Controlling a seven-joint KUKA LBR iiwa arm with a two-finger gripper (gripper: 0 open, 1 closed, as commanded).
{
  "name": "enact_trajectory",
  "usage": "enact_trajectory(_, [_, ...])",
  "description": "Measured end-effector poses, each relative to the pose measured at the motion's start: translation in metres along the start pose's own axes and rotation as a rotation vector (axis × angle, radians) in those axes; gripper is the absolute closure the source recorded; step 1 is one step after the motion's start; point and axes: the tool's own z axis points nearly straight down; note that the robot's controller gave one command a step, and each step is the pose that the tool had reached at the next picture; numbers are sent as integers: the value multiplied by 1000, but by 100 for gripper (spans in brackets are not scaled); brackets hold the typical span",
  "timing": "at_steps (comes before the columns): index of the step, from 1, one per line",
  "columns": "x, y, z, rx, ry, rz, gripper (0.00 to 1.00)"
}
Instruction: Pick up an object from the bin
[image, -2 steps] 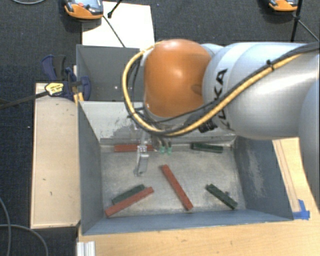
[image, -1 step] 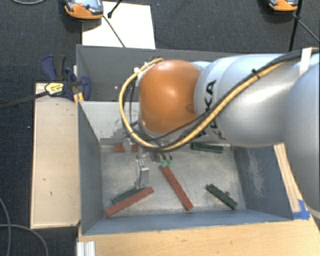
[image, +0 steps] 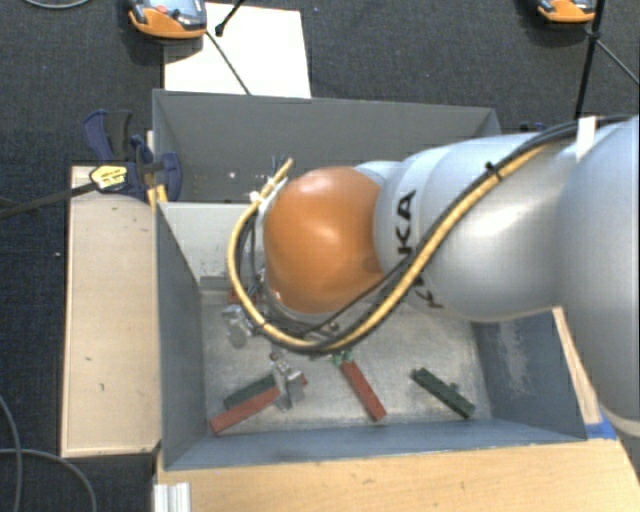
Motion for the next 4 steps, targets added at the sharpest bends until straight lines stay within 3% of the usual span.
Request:
enact_trajectory(1, [2, 28, 32, -2, 4, -79, 0])
enact_trajectory(2, [-17, 4, 95, 0, 1, -418, 0])
enact_trajectory(3, [-5, 4, 97, 2, -9, -458, 100])
enact_trajectory(4, [-5, 4, 97, 2, -8, -457, 100])
